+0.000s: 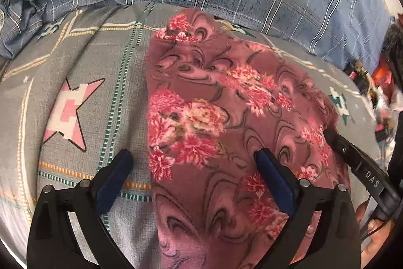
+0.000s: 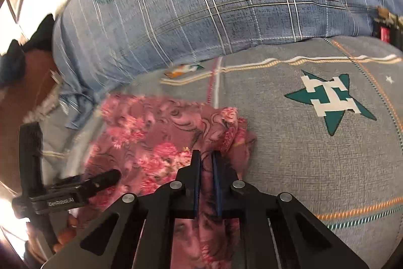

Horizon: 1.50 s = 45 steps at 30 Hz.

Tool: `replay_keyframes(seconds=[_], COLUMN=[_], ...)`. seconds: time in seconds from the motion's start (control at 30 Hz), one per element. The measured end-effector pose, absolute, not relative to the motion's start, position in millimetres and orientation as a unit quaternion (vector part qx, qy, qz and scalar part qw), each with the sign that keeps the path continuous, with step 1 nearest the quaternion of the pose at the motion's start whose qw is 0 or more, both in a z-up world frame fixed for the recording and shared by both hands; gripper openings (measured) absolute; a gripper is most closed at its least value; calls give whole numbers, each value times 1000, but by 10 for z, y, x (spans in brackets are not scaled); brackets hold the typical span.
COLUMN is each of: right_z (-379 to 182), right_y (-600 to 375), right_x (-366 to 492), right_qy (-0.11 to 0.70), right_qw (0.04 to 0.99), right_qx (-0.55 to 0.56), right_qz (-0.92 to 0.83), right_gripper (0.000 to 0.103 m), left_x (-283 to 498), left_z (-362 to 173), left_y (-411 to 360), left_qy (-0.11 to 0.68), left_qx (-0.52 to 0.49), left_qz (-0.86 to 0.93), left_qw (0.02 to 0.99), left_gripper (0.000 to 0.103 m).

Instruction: Fold small clothes

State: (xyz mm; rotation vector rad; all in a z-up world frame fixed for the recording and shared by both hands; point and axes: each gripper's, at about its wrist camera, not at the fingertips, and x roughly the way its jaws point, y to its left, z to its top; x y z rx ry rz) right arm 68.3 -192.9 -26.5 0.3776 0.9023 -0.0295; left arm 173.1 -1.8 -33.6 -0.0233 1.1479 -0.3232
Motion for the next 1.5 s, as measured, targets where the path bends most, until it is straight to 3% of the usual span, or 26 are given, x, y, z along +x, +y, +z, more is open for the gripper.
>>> replay_keyframes(seconds=[0.2, 0.33, 0.37, 0.4, 0.43, 0.47, 0.73, 0.77, 0.83, 0.9, 1.0, 1.03, 1.3, 1.37, 1.43, 1.5], right_z=[-46, -48, -100, -139, -162, -163, 20, 68, 105, 73, -153, -239, -329, -345, -346, -354], right_y=[-1885, -1892, -1873, -1849, -1829, -1822, -1796, -1808, -1843, -1881, -1884, -1878, -1812, -1800, -1829, -1853], right_x=[438, 315, 292, 290, 275, 250, 118, 56, -63, -191, -280, -288, -362, -360, -361, -382], right_qy=[422, 435, 440, 442, 439, 434, 431, 429, 426, 427, 456, 467, 436, 433, 439, 443], right_qw=[892, 885, 885, 885, 890, 894, 893, 894, 895, 894, 881, 876, 895, 897, 894, 891], right_qx=[160, 166, 154, 144, 127, 114, 128, 129, 129, 132, 122, 116, 98, 87, 85, 95], right_qz=[-2, 16, 9, 5, -4, -10, -11, -4, 2, 14, 32, 33, 17, -2, -27, -39], right_gripper=[16, 36, 36, 30, 18, 14, 21, 23, 45, 54, 58, 65, 80, 88, 103, 103], left_x=[1740, 1679, 1695, 1694, 1693, 1691, 1564, 1510, 1373, 1221, 1080, 1075, 1088, 1089, 1071, 1049], left_z=[-304, -269, -278, -279, -282, -284, -237, -212, -175, -190, -271, -294, -337, -343, -338, -332], left_y=[57, 40, 15, 24, 22, 25, 109, 124, 150, 181, 256, 283, 288, 308, 297, 308], left_qy=[545, 543, 544, 544, 545, 545, 554, 552, 546, 538, 522, 522, 521, 522, 519, 521], left_qx=[-18, -19, -20, -21, -21, -20, -12, -7, 5, 15, 2, -9, -16, -26, -20, -22], left_qz=[-153, -143, -142, -141, -140, -139, -126, -127, -135, -143, -153, -153, -155, -155, -154, -149], left_qw=[824, 827, 827, 827, 827, 827, 823, 824, 827, 831, 839, 839, 839, 838, 841, 840], left_gripper=[101, 102, 102, 102, 102, 103, 103, 103, 103, 103, 103, 103, 103, 103, 103, 103])
